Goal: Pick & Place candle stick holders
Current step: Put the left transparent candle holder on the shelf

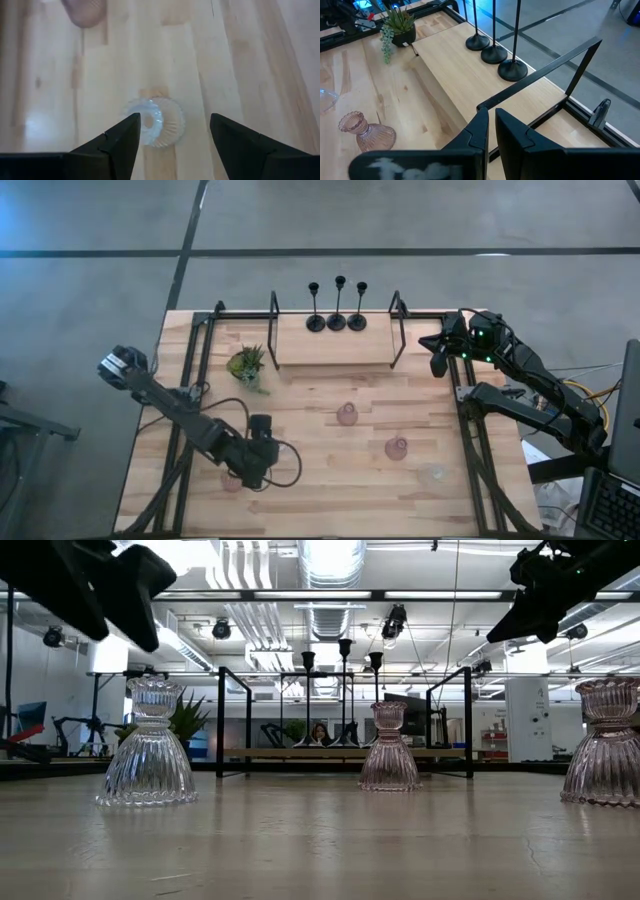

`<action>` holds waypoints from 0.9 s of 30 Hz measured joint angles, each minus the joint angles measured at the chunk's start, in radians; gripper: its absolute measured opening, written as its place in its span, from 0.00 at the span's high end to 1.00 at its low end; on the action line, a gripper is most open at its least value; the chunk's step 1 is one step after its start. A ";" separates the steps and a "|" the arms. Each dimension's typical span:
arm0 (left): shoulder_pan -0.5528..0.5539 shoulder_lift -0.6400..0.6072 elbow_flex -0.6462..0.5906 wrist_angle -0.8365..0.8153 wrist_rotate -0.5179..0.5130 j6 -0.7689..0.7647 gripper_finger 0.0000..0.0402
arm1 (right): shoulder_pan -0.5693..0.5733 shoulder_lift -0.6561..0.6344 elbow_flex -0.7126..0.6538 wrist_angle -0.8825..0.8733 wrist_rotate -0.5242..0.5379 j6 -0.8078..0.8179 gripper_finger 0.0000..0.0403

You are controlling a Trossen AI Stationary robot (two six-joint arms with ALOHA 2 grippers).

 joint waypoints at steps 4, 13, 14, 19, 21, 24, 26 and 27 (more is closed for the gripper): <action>0.013 0.035 0.000 0.001 0.011 0.017 0.41 | 0.000 0.000 0.000 0.000 0.000 0.000 0.93; 0.048 0.068 -0.001 0.001 0.062 0.040 0.42 | 0.000 0.000 0.000 0.000 0.000 -0.001 0.93; 0.051 0.067 -0.002 -0.001 0.066 0.037 0.42 | 0.000 0.000 0.000 0.000 0.000 0.000 0.93; 0.065 0.069 -0.009 0.000 0.084 0.035 0.42 | 0.000 0.000 0.000 0.000 0.000 0.000 0.93; 0.076 0.079 -0.018 -0.001 0.102 0.035 0.42 | 0.000 0.000 0.000 0.000 0.000 0.001 0.93; 0.094 0.098 -0.026 0.002 0.117 0.044 0.43 | 0.000 0.000 0.000 0.000 0.000 0.000 0.93; 0.103 0.117 -0.026 0.003 0.112 0.071 0.44 | 0.000 0.000 0.000 0.000 0.000 0.001 0.93; 0.107 0.124 -0.026 0.003 0.111 0.090 0.45 | 0.000 0.000 0.000 0.000 0.000 0.000 0.93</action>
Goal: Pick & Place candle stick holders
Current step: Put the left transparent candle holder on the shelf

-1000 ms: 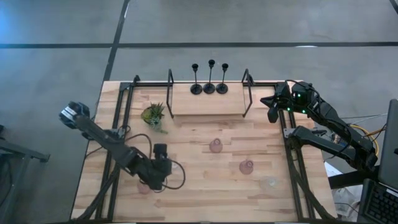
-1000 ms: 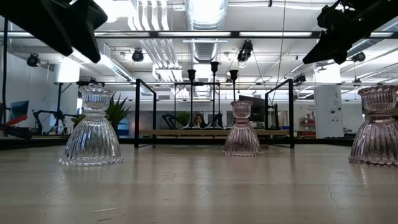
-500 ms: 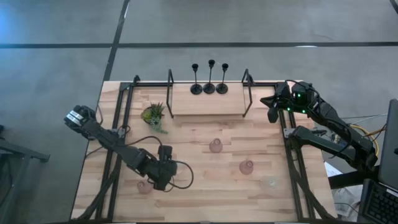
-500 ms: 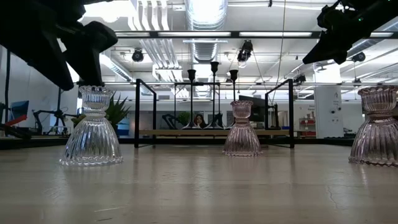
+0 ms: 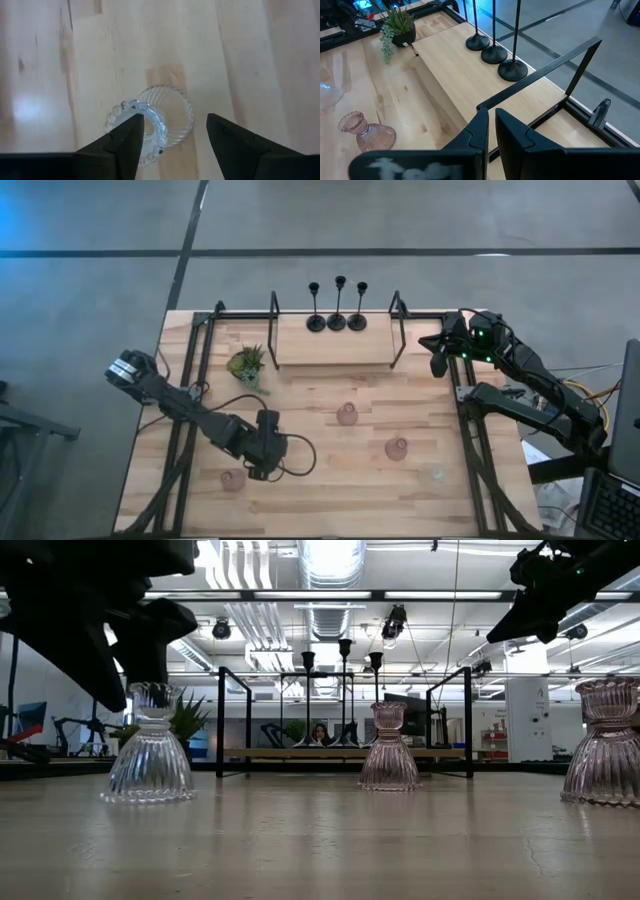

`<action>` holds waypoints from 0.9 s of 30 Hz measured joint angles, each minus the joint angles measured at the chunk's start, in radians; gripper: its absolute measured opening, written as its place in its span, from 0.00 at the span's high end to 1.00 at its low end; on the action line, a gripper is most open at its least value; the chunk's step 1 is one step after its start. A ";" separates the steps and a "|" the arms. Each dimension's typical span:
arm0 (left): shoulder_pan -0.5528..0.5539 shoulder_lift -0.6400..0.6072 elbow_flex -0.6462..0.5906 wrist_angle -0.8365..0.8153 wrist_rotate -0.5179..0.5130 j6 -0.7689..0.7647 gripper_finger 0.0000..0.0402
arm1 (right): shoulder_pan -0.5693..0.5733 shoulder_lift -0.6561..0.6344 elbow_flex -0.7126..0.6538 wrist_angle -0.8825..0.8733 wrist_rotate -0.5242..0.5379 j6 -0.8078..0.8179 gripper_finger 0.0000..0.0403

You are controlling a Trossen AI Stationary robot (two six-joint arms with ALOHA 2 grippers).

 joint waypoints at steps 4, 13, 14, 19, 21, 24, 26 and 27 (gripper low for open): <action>0.004 0.011 0.007 -0.002 -0.036 0.043 0.52 | 0.000 0.000 0.000 0.000 0.000 0.001 0.93; 0.024 0.012 0.007 -0.008 -0.033 0.067 0.90 | 0.000 0.000 0.000 0.000 0.000 0.001 0.93; 0.029 0.012 0.006 -0.007 -0.029 0.067 0.90 | 0.000 0.000 0.000 0.000 0.000 0.000 0.93; 0.060 0.013 0.015 -0.008 -0.015 0.075 0.90 | 0.000 0.000 0.000 0.000 0.000 0.000 0.93; 0.077 0.013 0.042 -0.031 -0.003 0.095 0.90 | 0.000 0.000 0.000 0.000 0.000 0.000 0.93; 0.111 0.019 0.100 -0.082 0.036 0.133 0.91 | 0.000 0.000 0.000 0.000 0.000 -0.001 0.93; 0.136 0.022 0.152 -0.132 0.054 0.176 0.92 | 0.000 0.000 0.000 0.000 0.000 0.001 0.93; 0.152 0.021 0.181 -0.161 0.049 0.202 0.92 | 0.000 0.000 0.000 0.000 0.000 0.000 0.93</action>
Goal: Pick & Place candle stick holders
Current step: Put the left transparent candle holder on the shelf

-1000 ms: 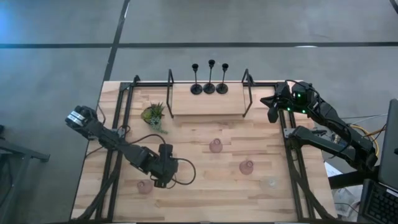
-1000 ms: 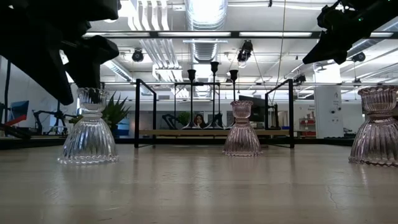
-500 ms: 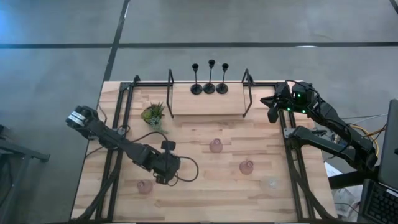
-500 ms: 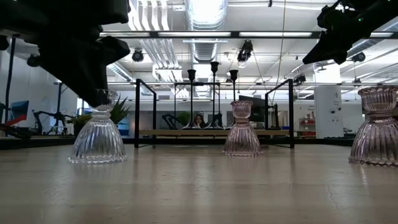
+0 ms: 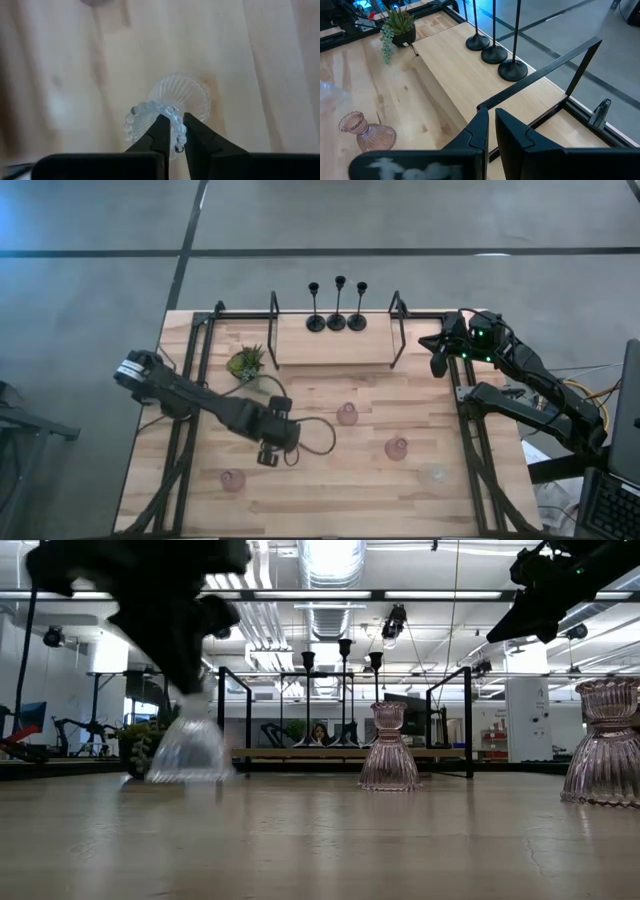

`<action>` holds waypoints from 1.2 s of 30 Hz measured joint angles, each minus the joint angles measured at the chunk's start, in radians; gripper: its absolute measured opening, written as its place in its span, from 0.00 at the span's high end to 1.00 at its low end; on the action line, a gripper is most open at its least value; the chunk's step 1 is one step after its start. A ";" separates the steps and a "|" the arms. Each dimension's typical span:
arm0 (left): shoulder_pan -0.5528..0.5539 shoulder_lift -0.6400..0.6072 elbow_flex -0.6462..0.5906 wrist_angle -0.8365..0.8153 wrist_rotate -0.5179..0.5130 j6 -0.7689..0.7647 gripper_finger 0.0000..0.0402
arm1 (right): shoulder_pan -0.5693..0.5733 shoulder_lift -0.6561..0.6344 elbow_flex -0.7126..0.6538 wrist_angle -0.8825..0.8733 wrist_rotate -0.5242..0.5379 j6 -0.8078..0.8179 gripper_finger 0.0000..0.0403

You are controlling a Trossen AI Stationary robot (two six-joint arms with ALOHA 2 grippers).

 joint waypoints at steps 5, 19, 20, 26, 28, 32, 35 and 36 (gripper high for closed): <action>0.105 -0.003 0.125 -0.131 -0.022 0.100 0.92 | 0.000 0.000 0.000 0.000 0.000 -0.001 0.93; 0.517 -0.004 0.303 -0.170 0.022 0.325 0.92 | 0.000 0.000 0.000 0.000 0.000 0.000 0.93; 0.544 -0.004 0.303 -0.167 0.042 0.336 0.92 | 0.000 0.000 0.000 0.000 0.000 -0.001 0.93; 0.688 -0.005 0.300 -0.144 0.082 0.386 0.92 | 0.000 0.000 0.000 0.000 0.000 -0.001 0.93; 0.723 -0.005 0.298 -0.126 0.087 0.403 0.92 | 0.000 0.000 0.000 0.000 0.000 0.001 0.93; 0.778 0.000 0.295 -0.092 0.125 0.417 0.92 | 0.000 0.000 0.000 0.000 0.000 0.000 0.93; 0.802 0.020 0.295 -0.081 0.142 0.440 0.92 | 0.000 0.000 0.000 0.000 0.000 -0.001 0.93; 0.808 0.029 0.295 -0.081 0.141 0.446 0.92 | 0.000 0.000 0.000 0.000 0.000 -0.001 0.93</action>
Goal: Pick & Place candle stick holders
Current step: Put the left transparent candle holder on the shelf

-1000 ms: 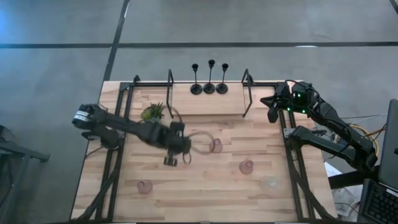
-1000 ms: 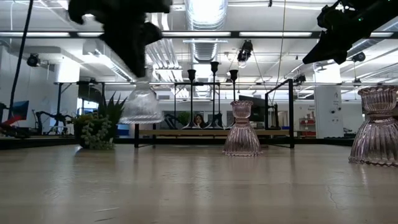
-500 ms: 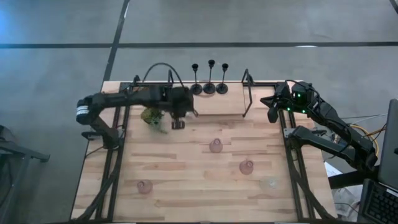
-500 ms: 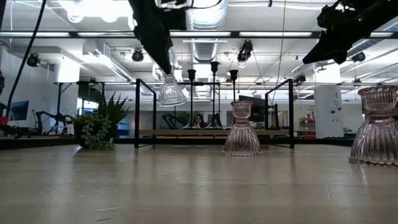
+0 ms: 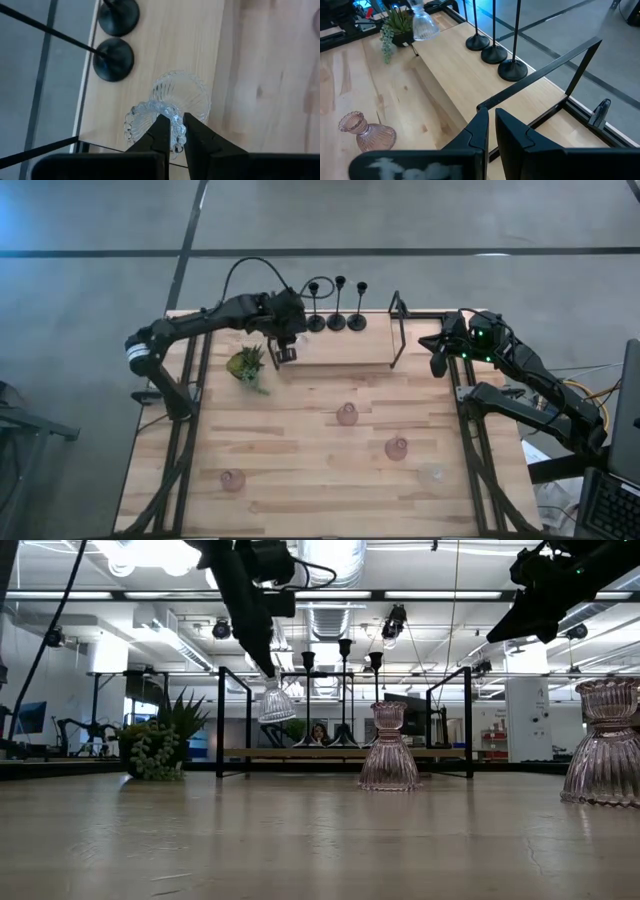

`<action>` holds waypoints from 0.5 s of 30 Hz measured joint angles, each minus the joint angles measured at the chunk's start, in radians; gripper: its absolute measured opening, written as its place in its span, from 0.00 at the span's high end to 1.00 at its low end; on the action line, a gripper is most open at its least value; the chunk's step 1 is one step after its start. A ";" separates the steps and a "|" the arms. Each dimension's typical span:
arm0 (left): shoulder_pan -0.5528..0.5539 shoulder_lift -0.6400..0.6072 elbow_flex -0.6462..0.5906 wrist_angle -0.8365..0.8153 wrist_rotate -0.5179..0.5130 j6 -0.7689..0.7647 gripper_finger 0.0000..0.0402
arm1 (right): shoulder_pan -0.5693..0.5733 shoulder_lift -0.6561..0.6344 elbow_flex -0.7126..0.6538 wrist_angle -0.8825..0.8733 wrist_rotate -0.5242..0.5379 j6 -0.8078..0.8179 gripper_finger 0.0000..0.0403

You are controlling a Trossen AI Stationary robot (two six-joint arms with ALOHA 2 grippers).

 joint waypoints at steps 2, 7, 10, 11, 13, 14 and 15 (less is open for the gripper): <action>0.007 0.019 0.000 0.001 0.002 0.014 0.92 | 0.000 0.000 0.000 0.000 0.000 0.001 0.93; 0.024 0.077 0.017 0.005 -0.012 0.035 0.92 | 0.000 0.000 0.000 0.000 0.000 0.001 0.93; 0.033 0.113 0.038 0.005 -0.041 0.047 0.92 | 0.000 0.000 0.000 0.000 0.000 0.000 0.93; 0.036 0.125 0.046 0.006 -0.058 0.050 0.92 | 0.000 0.000 0.000 0.000 0.000 0.000 0.93; 0.040 0.149 0.058 0.003 -0.086 0.057 0.92 | 0.000 0.000 0.000 0.000 0.000 0.000 0.93; 0.043 0.160 0.064 -0.001 -0.097 0.060 0.92 | 0.000 0.000 0.000 0.000 0.000 0.001 0.93; 0.046 0.169 0.070 -0.004 -0.109 0.060 0.92 | 0.000 0.000 0.000 0.000 0.000 0.001 0.93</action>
